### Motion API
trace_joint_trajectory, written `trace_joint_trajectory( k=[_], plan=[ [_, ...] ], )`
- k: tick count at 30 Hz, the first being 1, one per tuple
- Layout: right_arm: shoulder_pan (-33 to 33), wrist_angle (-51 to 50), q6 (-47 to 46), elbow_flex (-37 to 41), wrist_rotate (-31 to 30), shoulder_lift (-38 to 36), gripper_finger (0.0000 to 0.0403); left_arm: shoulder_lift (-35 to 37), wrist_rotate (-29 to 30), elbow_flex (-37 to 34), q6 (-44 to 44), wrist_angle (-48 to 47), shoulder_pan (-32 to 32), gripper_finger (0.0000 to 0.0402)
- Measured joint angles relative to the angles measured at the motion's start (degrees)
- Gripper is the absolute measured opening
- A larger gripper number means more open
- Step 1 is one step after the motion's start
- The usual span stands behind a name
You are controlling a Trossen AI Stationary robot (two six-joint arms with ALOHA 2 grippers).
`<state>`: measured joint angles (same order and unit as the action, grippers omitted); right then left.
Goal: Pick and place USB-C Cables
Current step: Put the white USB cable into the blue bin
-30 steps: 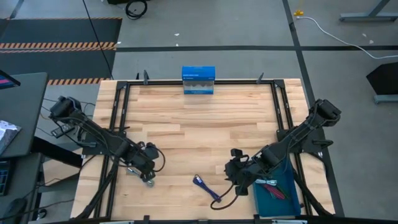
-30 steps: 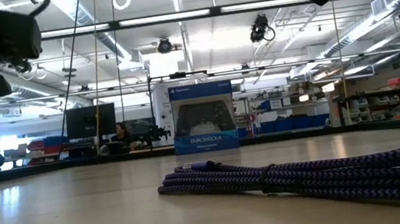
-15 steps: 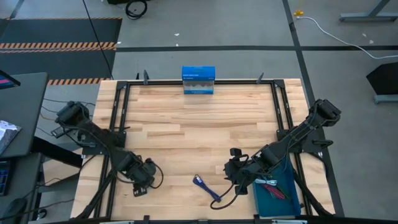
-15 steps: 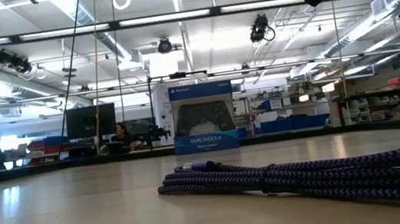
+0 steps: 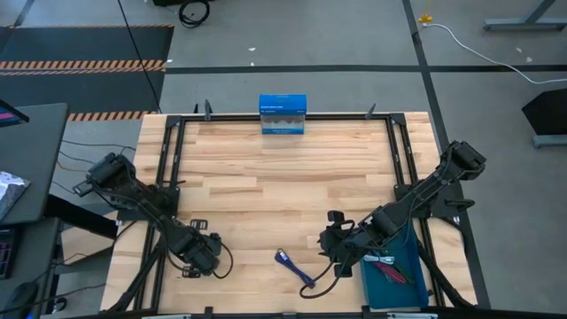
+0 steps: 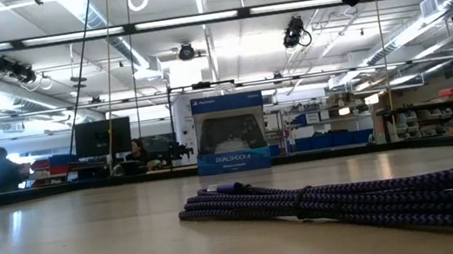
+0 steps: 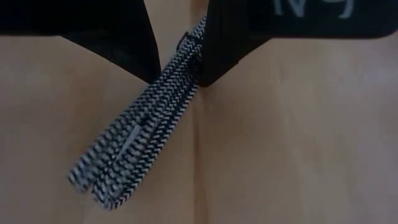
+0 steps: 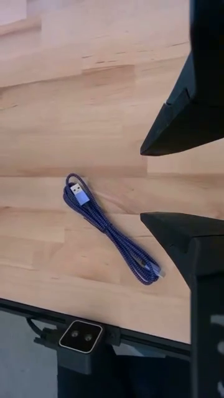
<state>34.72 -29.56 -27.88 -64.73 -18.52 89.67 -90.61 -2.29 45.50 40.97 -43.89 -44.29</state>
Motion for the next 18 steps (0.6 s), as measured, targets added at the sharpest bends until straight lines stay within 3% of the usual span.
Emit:
trace_joint_trajectory(
  k=[12, 15, 18],
  plan=[
    [0.0, 0.4, 0.3, 0.0, -0.1, 0.0, 0.0164, -2.9, 0.8, 0.2, 1.0, -0.2, -0.3, 0.0123],
    [0.0, 0.4, 1.8, 0.0, -0.1, 0.0, 0.0164, -2.9, 0.9, 0.1, 4.5, -0.1, -0.3, 0.0104],
    [0.0, 0.4, 3.1, 0.0, -0.1, 0.0, 0.0164, -3.1, 0.5, 0.6, 8.4, 0.0, 0.2, 0.0060]
  ],
)
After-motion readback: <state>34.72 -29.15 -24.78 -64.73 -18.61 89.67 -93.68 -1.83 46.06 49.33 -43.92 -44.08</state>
